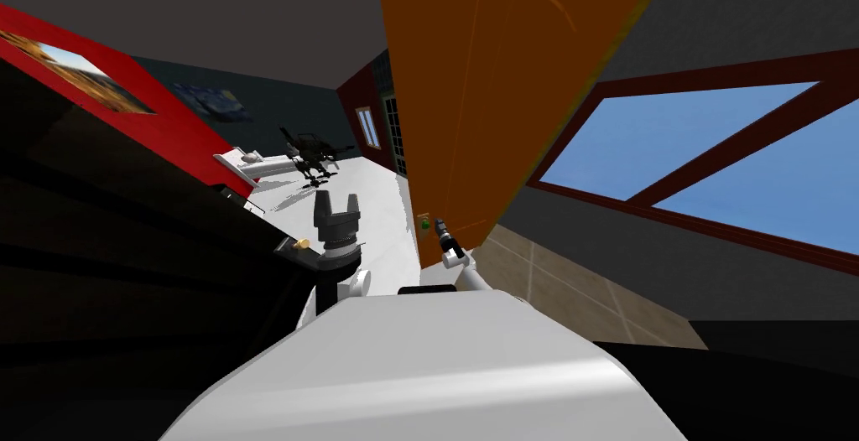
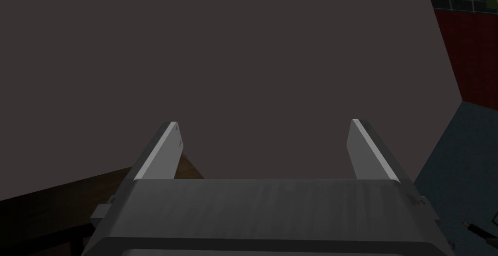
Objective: Push the door open
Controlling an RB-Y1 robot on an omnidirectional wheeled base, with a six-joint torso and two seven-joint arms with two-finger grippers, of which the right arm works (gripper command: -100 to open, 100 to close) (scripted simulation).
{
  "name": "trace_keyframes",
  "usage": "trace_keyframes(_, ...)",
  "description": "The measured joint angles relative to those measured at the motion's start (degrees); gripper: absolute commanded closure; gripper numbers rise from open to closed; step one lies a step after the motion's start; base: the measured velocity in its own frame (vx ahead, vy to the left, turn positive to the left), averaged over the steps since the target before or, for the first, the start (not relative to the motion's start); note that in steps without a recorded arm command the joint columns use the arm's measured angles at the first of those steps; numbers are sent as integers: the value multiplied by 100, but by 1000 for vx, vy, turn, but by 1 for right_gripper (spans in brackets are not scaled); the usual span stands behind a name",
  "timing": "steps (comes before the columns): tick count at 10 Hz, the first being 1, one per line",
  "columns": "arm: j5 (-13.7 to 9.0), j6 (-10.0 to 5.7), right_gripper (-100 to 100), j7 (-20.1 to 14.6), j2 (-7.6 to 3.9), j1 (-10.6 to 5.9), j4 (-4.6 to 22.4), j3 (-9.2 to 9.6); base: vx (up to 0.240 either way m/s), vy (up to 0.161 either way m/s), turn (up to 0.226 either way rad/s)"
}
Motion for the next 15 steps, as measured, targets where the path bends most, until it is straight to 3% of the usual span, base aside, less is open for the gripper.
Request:
trace_keyframes(4, -18, 65, -100, -30, 0, 17, -58, 49, -263, -13, -26)
trace_keyframes(7, -45, 164, -100, -9, 135, 65, -180, 97, -208, 21, -25)
trace_keyframes(12, -31, 88, -100, -12, 55, 40, -102, 58, 164, 60, 25)
trace_keyframes(15, -15, 39, -100, -2, 81, 13, -53, 10, 192, 66, 25)
